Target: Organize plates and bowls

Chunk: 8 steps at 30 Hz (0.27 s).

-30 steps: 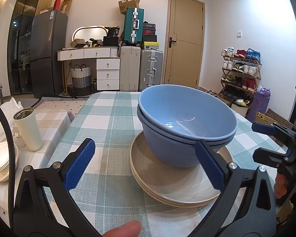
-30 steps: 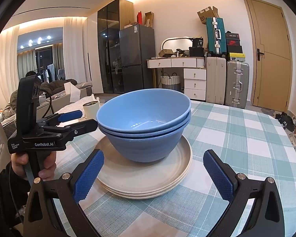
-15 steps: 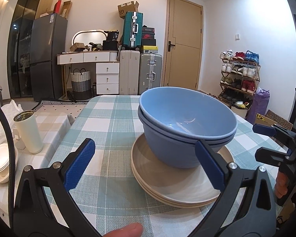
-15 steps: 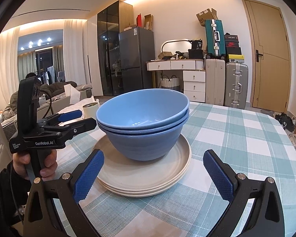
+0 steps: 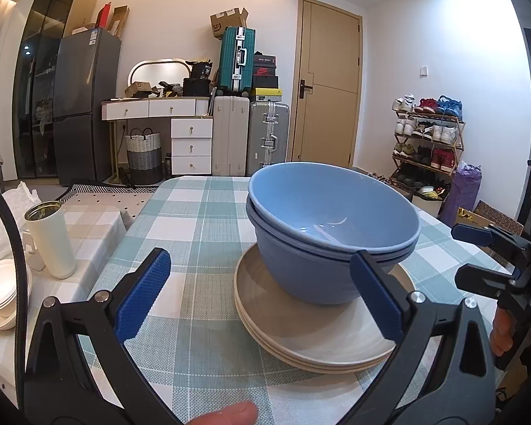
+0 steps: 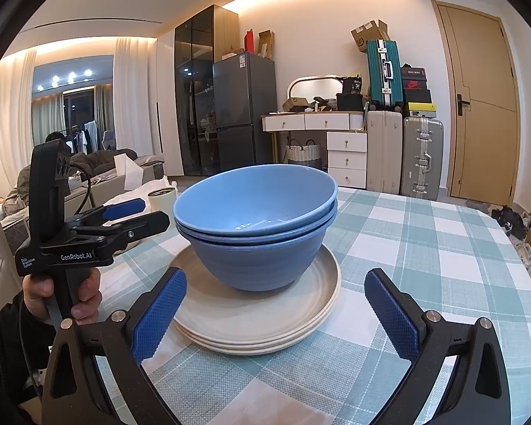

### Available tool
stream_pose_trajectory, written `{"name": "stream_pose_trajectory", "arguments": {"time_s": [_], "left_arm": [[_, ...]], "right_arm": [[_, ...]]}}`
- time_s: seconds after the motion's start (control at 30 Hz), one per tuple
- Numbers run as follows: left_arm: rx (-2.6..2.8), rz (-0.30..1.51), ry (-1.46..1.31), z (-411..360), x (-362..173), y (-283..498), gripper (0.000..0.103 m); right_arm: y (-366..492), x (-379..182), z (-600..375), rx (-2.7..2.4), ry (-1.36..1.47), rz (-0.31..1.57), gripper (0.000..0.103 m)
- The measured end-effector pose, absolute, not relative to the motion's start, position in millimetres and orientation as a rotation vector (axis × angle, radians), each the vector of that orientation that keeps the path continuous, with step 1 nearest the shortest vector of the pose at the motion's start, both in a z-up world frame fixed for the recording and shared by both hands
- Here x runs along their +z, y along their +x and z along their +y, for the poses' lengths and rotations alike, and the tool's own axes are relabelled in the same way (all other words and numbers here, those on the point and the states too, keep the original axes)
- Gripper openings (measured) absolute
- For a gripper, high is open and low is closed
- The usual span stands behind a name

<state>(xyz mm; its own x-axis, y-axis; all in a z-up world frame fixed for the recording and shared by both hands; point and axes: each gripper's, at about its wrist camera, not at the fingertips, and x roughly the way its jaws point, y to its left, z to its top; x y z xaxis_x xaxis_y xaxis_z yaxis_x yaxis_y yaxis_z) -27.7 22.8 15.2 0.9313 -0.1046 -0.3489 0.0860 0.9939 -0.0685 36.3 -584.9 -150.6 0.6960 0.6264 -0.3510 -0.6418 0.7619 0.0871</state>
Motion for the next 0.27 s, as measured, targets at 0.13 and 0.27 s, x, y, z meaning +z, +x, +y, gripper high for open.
{"name": "stream_pose_trajectory", "arguments": {"time_s": [0.13,0.27], "left_arm": [[-0.100,0.354,-0.049,24.2,15.4,-27.2,0.101],[-0.101,0.356,-0.050,23.6,15.2,-28.1,0.101]], "right_arm": [[36.7,-151.0,-584.9,0.707,-0.042,0.378,0.102],[36.2,-150.8,-584.9,0.708,-0.043,0.375,0.102]]}}
